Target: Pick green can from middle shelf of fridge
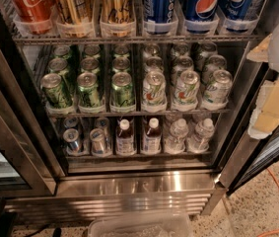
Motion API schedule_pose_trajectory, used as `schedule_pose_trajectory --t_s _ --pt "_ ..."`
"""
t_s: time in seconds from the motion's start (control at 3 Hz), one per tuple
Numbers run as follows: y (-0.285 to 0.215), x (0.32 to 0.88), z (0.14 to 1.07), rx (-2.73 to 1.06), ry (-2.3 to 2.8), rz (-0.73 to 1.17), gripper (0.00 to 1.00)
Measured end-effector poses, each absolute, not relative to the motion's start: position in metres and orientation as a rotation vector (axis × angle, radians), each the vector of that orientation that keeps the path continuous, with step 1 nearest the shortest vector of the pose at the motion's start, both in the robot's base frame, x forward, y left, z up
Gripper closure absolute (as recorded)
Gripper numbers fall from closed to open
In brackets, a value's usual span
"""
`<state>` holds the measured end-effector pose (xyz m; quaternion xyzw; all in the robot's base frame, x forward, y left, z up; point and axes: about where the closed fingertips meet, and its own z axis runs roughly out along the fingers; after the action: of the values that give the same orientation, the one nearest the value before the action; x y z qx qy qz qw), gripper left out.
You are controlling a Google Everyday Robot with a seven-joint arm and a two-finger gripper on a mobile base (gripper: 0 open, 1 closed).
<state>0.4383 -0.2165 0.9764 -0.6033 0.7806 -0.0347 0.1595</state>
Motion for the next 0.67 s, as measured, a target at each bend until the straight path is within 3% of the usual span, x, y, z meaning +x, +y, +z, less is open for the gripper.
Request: schedule_pose_trajectory --t_s 0.67 --pt "-0.21 0.432 0.963 -1.707 2.214 -0.077 0.0"
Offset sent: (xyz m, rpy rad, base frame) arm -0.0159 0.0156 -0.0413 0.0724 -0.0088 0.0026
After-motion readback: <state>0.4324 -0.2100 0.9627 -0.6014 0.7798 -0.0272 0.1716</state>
